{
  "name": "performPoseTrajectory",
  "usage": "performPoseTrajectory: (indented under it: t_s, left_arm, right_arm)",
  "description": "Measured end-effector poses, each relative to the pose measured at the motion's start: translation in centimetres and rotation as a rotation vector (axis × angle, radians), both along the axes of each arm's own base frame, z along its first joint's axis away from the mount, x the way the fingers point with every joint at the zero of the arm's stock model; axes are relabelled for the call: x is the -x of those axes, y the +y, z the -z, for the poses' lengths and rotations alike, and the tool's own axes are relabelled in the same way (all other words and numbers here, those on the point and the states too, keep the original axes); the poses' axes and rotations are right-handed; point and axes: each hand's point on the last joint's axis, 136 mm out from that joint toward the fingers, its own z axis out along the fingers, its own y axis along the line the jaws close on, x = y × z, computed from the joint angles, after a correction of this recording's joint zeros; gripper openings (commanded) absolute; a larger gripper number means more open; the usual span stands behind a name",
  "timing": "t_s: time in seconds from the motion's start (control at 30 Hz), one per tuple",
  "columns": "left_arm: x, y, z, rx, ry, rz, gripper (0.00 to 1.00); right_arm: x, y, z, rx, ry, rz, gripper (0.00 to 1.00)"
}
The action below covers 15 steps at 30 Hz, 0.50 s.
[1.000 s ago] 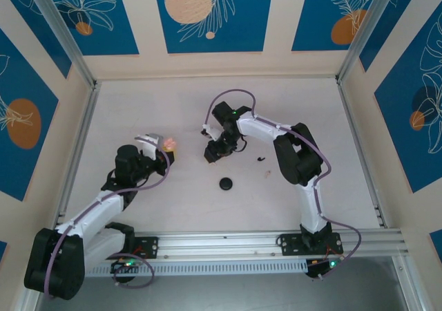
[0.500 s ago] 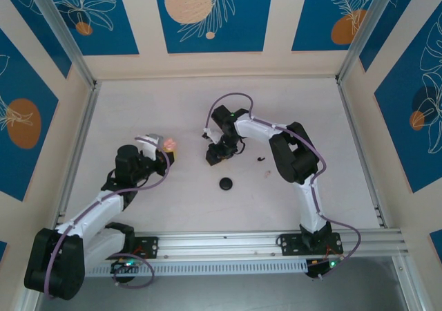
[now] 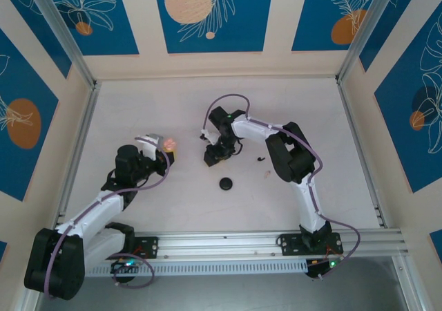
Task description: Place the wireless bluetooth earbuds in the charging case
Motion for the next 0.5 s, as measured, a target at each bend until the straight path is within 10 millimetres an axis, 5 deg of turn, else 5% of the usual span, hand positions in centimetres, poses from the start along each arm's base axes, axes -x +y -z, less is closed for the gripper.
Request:
performPoseTrajectory:
  t_s: [0.5]
  left_arm:
    - [0.12,0.08,0.11,-0.002,0.007,-0.002,0.16]
  right_arm:
    - [0.09,0.04,0.39,0.144,-0.124,-0.055,0.35]
